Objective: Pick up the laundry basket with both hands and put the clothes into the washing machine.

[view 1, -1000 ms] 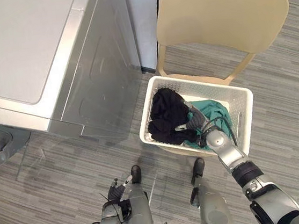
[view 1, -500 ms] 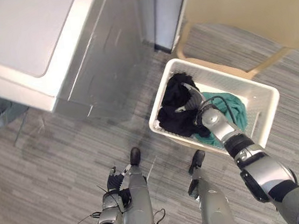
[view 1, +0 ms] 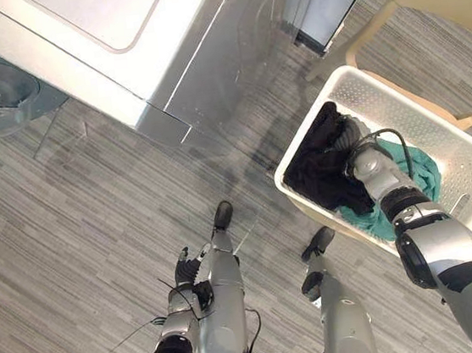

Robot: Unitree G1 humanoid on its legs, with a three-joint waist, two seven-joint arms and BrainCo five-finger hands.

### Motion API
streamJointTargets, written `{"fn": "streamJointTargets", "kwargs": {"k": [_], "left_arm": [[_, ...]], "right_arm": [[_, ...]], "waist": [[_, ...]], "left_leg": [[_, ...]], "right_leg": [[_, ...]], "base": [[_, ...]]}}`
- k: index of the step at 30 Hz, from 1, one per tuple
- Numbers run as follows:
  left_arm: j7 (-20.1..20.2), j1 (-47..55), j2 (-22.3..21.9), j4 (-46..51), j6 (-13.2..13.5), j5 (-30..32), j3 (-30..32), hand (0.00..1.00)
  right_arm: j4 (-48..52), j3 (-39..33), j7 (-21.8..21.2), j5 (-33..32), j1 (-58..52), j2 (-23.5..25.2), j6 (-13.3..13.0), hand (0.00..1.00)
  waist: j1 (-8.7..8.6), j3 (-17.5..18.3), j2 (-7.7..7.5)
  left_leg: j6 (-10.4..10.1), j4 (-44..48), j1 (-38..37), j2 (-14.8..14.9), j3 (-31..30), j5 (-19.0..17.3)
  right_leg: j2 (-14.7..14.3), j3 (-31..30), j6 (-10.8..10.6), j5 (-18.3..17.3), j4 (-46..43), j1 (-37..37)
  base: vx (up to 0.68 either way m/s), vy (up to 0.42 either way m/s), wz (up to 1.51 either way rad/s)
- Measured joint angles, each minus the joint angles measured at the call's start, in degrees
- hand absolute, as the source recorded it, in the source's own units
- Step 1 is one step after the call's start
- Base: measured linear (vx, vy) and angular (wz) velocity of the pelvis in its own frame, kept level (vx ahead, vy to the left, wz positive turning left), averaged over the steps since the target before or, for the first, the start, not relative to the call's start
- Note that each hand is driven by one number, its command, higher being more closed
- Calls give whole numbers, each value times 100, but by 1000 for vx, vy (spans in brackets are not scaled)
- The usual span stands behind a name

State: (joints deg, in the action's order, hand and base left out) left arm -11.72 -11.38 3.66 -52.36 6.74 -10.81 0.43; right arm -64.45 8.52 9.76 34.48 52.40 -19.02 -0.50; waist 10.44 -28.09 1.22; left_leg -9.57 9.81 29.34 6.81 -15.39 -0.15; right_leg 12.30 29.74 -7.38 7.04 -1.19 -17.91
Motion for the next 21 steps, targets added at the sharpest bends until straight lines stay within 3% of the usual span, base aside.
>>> {"fn": "streamJointTargets", "kwargs": {"k": [4, 9, 13, 18, 21], "left_arm": [[-84, 3, -1, 3, -29, -1, -9, 0], [-93, 18, 21, 96, -44, 0, -87, 0], [-78, 198, 58, 126, -130, 18, -87, 0], [41, 675, 201, 45, -212, 51, 261, 0], [159, 962, 214, -24, -327, 142, 756, 0]], "right_arm": [[-5, 195, -10, 29, -121, 65, 135, 100], [154, -24, -11, -513, -404, 57, 287, 100], [1344, -670, 121, -758, -749, -51, 550, 100], [3190, -1561, 401, -1084, -1871, 138, 585, 100], [3870, -2204, 567, -1402, -2616, 386, 598, 100]], "waist": [[3, -1, -2], [1, -34, -62], [-107, -22, -86], [-362, 518, -469], [-396, 1030, -663]], "left_leg": [[0, -5, -267, 29, 109, 0], [0, -198, -753, 101, 351, 0], [11, -417, -1405, 206, 740, 8], [19, -783, -1888, 219, 900, 74], [18, -894, -2142, 211, 1038, 74]], "right_leg": [[-3, -69, 13, -9, 14, 199], [-6, -292, 15, -8, 15, 454], [-34, -607, 20, -4, -4, 759], [-49, -705, 15, -2, 149, 1048], [-52, -768, -1, 7, 300, 1250]], "base": [[0, 3, -10], [-29, 9, -18], [-65, -3, -39], [19, 1, -12], [83, -2, -11]]}}
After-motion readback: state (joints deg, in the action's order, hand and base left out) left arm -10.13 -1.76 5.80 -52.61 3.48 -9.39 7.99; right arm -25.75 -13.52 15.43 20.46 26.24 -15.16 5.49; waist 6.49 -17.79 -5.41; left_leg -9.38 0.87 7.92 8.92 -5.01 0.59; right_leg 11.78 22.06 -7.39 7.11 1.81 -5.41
